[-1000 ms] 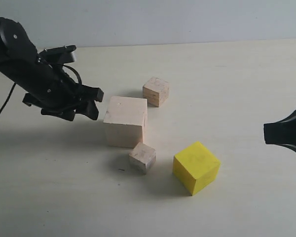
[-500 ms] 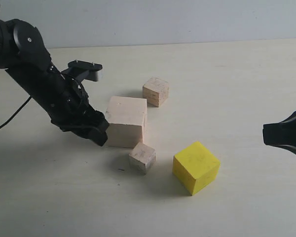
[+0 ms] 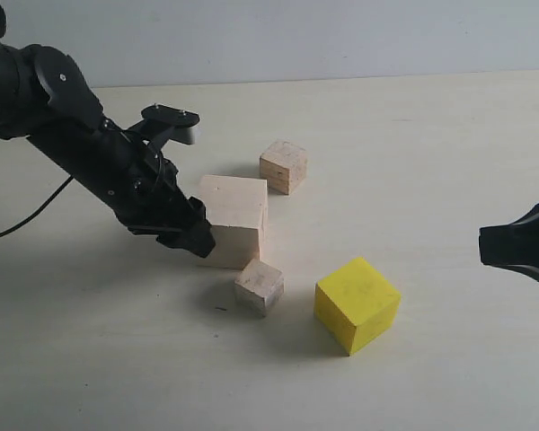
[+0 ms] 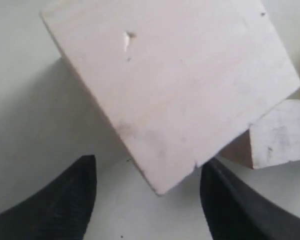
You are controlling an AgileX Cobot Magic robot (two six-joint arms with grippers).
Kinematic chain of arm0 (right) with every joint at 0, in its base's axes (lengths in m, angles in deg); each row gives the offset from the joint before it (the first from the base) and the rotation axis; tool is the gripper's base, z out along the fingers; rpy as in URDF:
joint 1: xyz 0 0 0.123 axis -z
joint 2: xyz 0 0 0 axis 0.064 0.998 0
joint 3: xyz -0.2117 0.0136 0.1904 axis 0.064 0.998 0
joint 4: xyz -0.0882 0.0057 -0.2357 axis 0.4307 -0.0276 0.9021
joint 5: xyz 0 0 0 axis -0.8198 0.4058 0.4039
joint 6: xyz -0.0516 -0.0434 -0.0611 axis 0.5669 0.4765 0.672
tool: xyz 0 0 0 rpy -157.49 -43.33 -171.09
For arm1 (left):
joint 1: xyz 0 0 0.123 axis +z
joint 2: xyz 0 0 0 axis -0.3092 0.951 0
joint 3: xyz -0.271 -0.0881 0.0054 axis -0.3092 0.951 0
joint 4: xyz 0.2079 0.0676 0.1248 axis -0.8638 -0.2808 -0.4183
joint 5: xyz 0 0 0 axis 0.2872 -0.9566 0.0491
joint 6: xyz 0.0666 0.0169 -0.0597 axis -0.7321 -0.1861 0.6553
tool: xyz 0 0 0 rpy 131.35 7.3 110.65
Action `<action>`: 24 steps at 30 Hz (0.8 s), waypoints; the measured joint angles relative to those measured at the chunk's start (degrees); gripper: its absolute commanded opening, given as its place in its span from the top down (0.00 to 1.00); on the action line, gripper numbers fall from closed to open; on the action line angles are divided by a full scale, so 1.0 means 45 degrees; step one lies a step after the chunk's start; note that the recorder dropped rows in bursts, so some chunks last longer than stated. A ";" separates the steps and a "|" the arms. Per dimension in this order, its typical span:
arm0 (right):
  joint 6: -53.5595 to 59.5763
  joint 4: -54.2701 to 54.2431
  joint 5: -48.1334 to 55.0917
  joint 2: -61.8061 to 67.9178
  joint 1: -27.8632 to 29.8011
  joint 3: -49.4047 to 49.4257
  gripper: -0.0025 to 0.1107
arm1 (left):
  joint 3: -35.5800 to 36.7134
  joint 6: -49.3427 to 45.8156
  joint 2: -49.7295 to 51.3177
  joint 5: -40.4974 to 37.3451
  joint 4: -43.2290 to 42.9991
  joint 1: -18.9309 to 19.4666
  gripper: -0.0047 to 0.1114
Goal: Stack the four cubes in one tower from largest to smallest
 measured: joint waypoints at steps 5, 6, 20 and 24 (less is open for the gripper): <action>0.0000 -0.0009 0.0009 0.0000 0.0000 0.0000 0.98 | 0.0000 -0.0435 0.0000 0.0062 0.0496 0.0000 0.45; 0.0000 -0.0009 0.0009 0.0000 0.0000 0.0000 0.98 | 0.0000 -0.0460 0.0000 0.0090 0.0596 0.0000 0.45; 0.0000 -0.0090 0.0333 0.0000 0.0000 0.0000 0.98 | 0.0000 -0.0514 0.0082 0.1068 0.0945 -0.0636 0.45; 0.0000 -0.0090 0.0333 0.0000 0.0000 0.0000 0.98 | 0.0000 -0.0514 0.0082 0.1202 0.1091 -0.0645 0.45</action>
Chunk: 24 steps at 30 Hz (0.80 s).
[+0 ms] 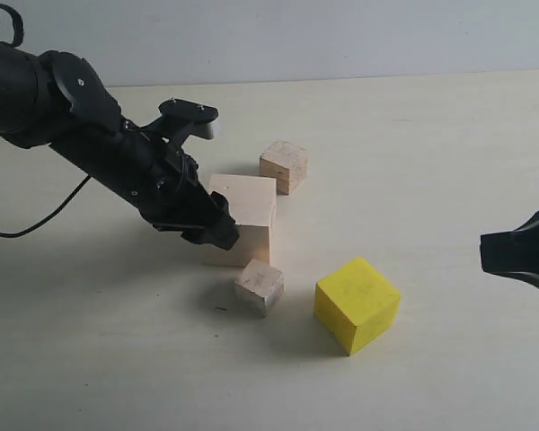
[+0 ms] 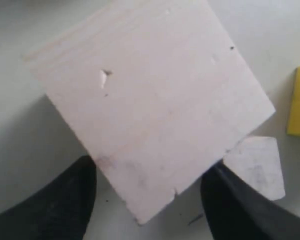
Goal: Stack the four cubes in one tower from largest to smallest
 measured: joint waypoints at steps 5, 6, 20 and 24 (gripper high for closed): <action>0.0000 0.0000 0.0045 0.0000 0.0000 0.0000 0.98 | 0.0000 0.0000 0.0000 0.0309 0.0276 0.0000 0.45; 0.0000 0.0000 0.0046 0.0000 0.0000 0.0000 0.98 | 0.0000 0.0000 0.0000 0.0344 0.0330 0.0000 0.45; 0.0000 -0.0078 0.0177 0.0000 0.0000 0.0000 0.98 | 0.0000 -0.0280 0.0000 0.0710 0.1239 0.0000 0.45; 0.0000 -0.0121 0.0228 0.0000 0.0000 0.0000 0.98 | 0.0000 -0.0280 0.0000 0.0710 0.1269 0.0000 0.45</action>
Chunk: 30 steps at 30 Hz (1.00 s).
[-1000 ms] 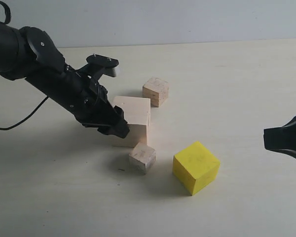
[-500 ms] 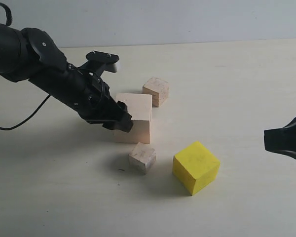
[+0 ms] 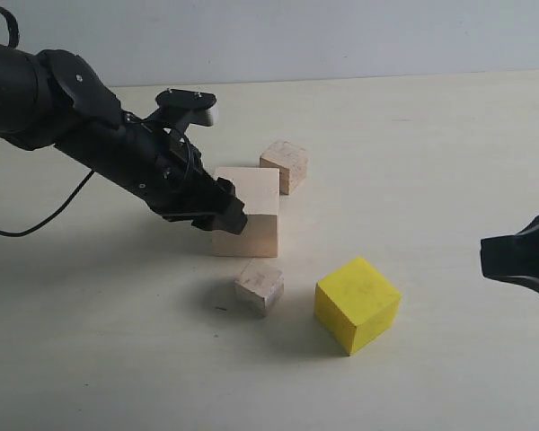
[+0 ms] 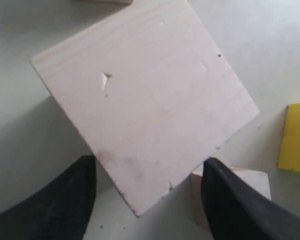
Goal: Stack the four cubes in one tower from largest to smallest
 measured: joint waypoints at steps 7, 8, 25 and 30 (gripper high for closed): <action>0.0000 -0.0031 0.0009 0.0000 0.0000 0.0000 0.98 | 0.0000 0.0000 0.0000 0.0000 0.0018 0.0000 0.45; 0.0000 -0.0031 0.0009 0.0000 0.0000 0.0000 0.98 | 0.0000 0.0000 0.0000 0.0000 0.0018 0.0000 0.45; 0.0000 -0.0078 0.0481 0.0000 0.0000 0.0000 0.98 | 0.0000 0.0000 -0.0204 -0.0859 0.0003 0.0000 0.45; 0.0000 -0.0078 0.0500 0.0000 0.0000 0.0000 0.98 | 0.0000 0.1189 -0.0880 -0.1124 -0.1236 0.0000 0.45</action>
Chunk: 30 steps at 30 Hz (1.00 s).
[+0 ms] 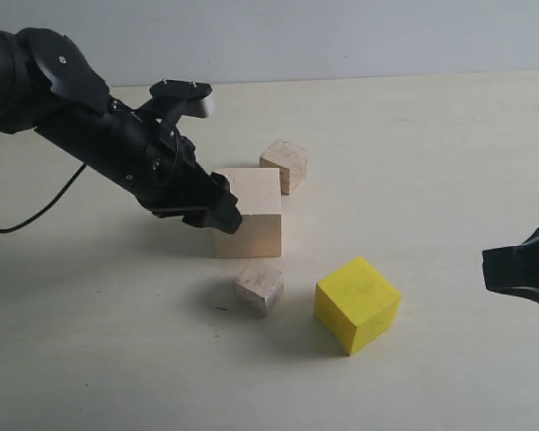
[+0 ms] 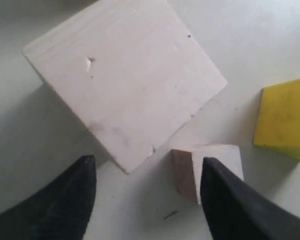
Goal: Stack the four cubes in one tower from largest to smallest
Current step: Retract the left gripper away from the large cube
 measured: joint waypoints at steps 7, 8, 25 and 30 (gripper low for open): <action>0.0000 -0.0076 0.0008 0.0000 0.0000 0.0000 0.98 | 0.0000 0.3050 -0.0944 -0.0922 -0.3283 0.0000 0.45; 0.0000 -0.0076 0.0008 0.0000 0.0000 0.0000 0.98 | 0.0000 0.3357 -0.1057 -0.1129 -0.3591 0.0000 0.45; 0.3702 -0.0631 -0.1246 0.1208 0.0000 -0.0131 0.65 | 0.0000 0.6292 -0.5348 -0.3916 -0.4850 0.0000 0.96; 0.4932 -0.0862 -0.1284 0.2255 0.0000 -0.0989 0.44 | 0.0000 0.6367 -0.6773 -0.4701 -0.4903 0.0000 0.96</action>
